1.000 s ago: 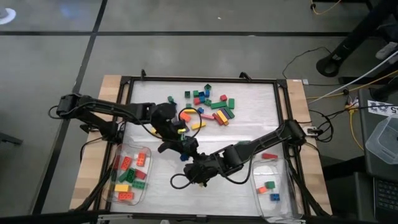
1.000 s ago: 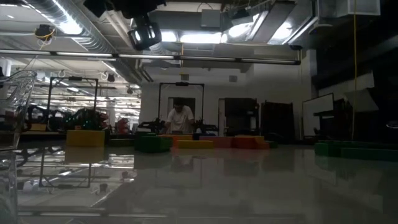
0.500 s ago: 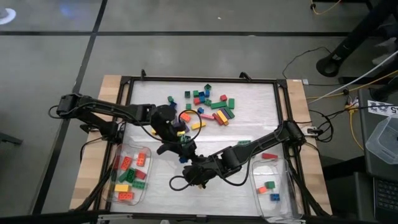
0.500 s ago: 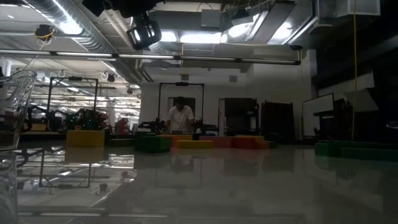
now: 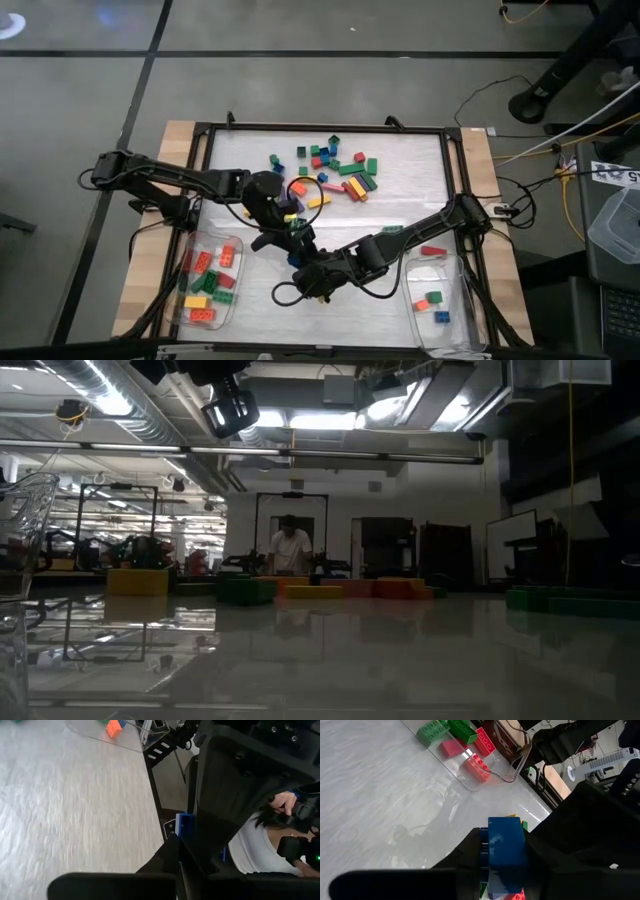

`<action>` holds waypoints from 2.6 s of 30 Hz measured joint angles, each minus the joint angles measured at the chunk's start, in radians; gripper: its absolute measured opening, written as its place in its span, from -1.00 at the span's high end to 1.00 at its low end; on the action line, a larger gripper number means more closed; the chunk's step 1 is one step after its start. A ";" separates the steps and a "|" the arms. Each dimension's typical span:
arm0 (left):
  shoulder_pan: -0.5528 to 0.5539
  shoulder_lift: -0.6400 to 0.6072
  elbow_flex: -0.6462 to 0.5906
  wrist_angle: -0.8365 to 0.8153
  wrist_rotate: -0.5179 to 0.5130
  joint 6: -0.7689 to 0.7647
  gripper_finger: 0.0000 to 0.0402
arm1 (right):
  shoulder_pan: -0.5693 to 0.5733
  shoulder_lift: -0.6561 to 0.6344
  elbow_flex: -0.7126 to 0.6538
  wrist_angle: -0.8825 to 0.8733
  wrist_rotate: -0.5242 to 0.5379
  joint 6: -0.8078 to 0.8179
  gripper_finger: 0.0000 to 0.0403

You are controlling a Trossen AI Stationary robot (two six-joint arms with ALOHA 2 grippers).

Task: Sort blocks by size
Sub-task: Put the small blue game piece into the right transparent bin

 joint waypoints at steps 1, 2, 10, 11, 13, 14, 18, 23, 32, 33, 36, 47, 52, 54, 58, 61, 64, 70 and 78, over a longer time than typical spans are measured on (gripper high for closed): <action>0.000 0.000 0.000 0.000 0.000 0.002 0.99 | 0.000 0.000 0.000 0.000 0.000 0.000 0.55; 0.000 0.000 0.000 0.000 -0.001 0.013 0.98 | 0.000 0.000 0.000 -0.001 0.000 0.000 0.55; -0.001 0.000 0.002 -0.013 -0.085 0.082 0.64 | 0.001 0.000 0.000 -0.021 0.001 0.047 0.43; -0.001 0.000 0.002 -0.019 -0.097 0.091 0.59 | 0.001 0.000 0.000 -0.026 0.000 0.054 0.42; 0.003 0.000 0.002 -0.030 -0.116 0.119 0.50 | 0.000 0.000 0.000 -0.042 -0.009 0.069 0.45; 0.005 0.000 0.002 -0.036 -0.118 0.138 0.46 | 0.000 0.001 0.000 -0.055 -0.016 0.083 0.47; 0.022 -0.001 0.004 -0.051 -0.107 0.191 0.38 | 0.000 0.002 -0.002 -0.157 -0.061 0.160 0.54; 0.061 -0.001 0.004 -0.056 -0.108 0.219 0.37 | 0.008 -0.013 -0.002 -0.309 -0.095 0.317 0.50; 0.144 -0.001 0.003 -0.057 -0.122 0.279 0.37 | 0.070 -0.054 -0.001 -0.749 -0.156 0.743 0.54; 0.153 -0.001 0.003 -0.056 -0.131 0.295 0.37 | 0.082 -0.056 -0.001 -0.792 -0.165 0.803 0.54; 0.172 -0.001 0.002 -0.059 -0.153 0.325 0.37 | 0.131 -0.059 -0.010 -0.882 -0.177 0.973 0.52; 0.185 -0.001 0.002 -0.059 -0.166 0.343 0.37 | 0.374 -0.087 -0.126 -0.870 -0.178 1.442 0.53; 0.180 -0.001 0.002 -0.059 -0.166 0.354 0.37 | 0.489 -0.087 -0.203 -0.872 -0.175 1.732 0.48; 0.180 -0.001 0.002 -0.059 -0.166 0.375 0.37 | 0.530 -0.087 -0.222 -0.870 -0.175 1.851 0.42; 0.180 -0.001 0.002 -0.073 -0.202 0.426 0.37 | 0.590 -0.087 -0.239 -0.871 -0.176 1.996 0.38; 0.180 0.000 0.001 -0.096 -0.269 0.448 0.37 | 0.628 -0.087 -0.249 -0.871 -0.182 2.052 0.44; 0.180 0.000 0.001 -0.119 -0.351 0.455 0.37 | 0.658 -0.087 -0.281 -0.872 -0.188 2.083 0.49; 0.188 0.000 0.001 -0.145 -0.628 0.432 0.37 | 0.675 -0.087 -0.347 -0.870 -0.275 2.086 0.40; 0.292 0.000 0.001 -0.206 -0.863 0.223 0.37 | 0.674 -0.087 -0.410 -0.871 -0.321 2.098 0.14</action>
